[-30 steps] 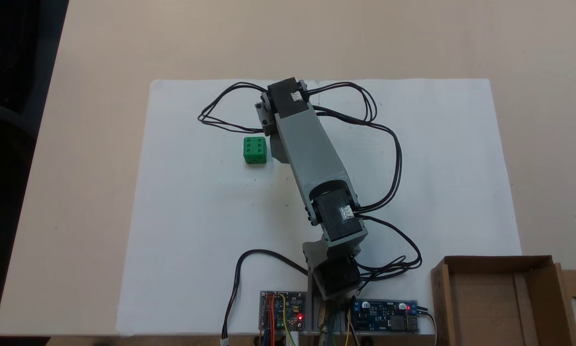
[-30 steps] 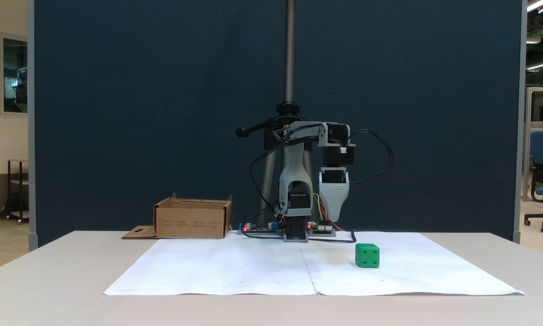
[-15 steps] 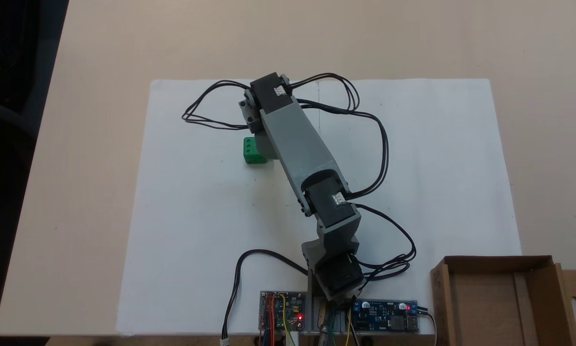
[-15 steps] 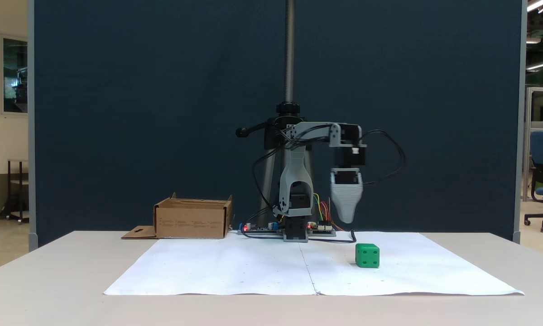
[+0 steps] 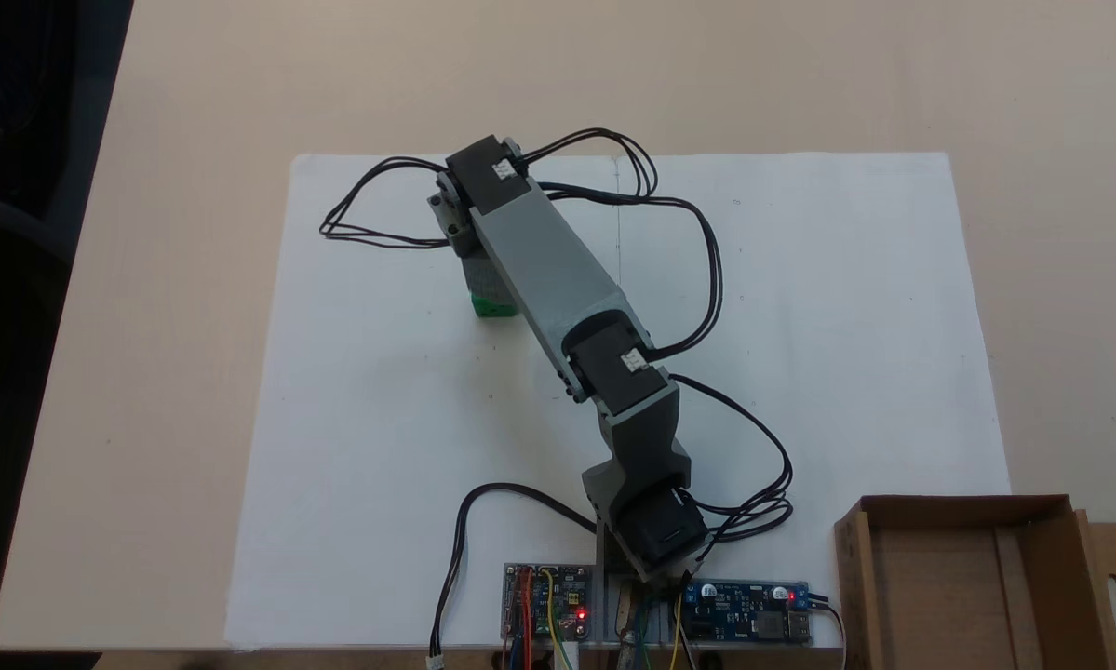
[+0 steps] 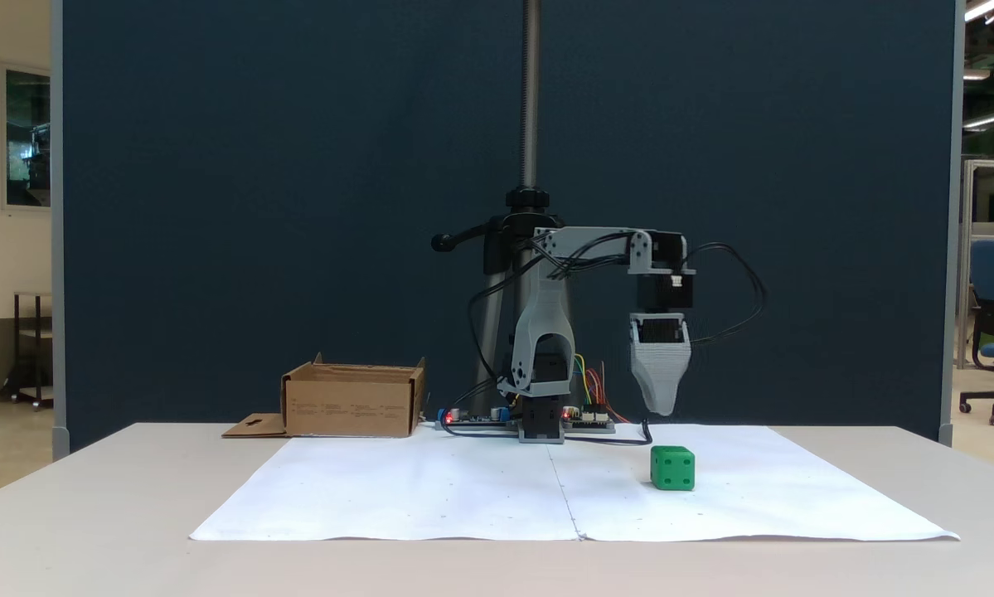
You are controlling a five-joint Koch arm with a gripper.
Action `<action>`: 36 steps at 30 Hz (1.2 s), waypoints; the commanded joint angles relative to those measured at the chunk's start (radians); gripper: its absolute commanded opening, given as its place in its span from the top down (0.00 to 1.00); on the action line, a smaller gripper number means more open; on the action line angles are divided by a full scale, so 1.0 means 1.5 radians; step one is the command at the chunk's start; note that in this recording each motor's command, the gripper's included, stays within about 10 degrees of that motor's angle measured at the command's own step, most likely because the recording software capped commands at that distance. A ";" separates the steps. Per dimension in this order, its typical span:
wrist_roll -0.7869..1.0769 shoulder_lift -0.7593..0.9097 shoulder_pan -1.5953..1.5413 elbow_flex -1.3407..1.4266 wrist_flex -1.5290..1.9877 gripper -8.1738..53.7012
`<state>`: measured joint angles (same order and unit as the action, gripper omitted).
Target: Grasp a green dice and put it in the bin.
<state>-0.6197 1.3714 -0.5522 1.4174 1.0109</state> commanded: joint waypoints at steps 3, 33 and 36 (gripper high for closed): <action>-0.069 0.001 -0.017 -0.034 0.026 0.21; -0.074 -0.101 -0.046 -0.045 0.024 0.19; -0.073 -0.111 -0.046 -0.045 0.021 0.19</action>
<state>-0.6458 1.1873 -0.6105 1.3944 1.0109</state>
